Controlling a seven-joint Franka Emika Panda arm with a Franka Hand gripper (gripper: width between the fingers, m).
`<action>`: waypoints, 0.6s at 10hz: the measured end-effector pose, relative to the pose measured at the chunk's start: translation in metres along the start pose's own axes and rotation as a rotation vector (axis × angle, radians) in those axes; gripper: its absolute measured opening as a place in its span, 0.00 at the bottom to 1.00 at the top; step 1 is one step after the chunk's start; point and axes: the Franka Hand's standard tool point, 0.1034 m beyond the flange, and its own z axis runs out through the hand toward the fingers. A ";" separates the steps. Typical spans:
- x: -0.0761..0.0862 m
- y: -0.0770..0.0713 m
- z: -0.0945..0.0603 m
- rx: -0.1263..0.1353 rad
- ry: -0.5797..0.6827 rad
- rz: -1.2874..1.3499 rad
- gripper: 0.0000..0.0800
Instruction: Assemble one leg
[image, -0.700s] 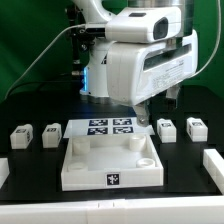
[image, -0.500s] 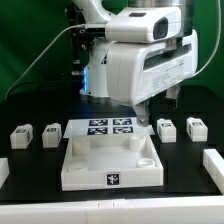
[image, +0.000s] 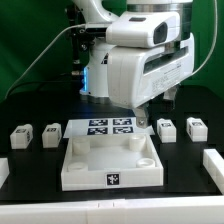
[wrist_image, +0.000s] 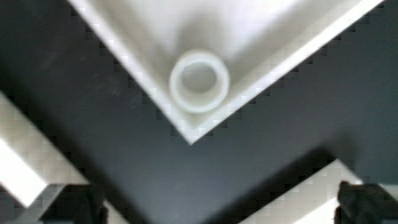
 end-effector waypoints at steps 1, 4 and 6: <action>-0.008 -0.008 0.004 -0.019 0.007 -0.145 0.81; -0.039 -0.023 0.016 -0.064 0.025 -0.482 0.81; -0.038 -0.022 0.016 -0.064 0.025 -0.476 0.81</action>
Offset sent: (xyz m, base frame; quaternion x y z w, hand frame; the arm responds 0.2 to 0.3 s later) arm -0.0303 -0.0136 -0.0096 -0.0622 0.0658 -0.3487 0.9329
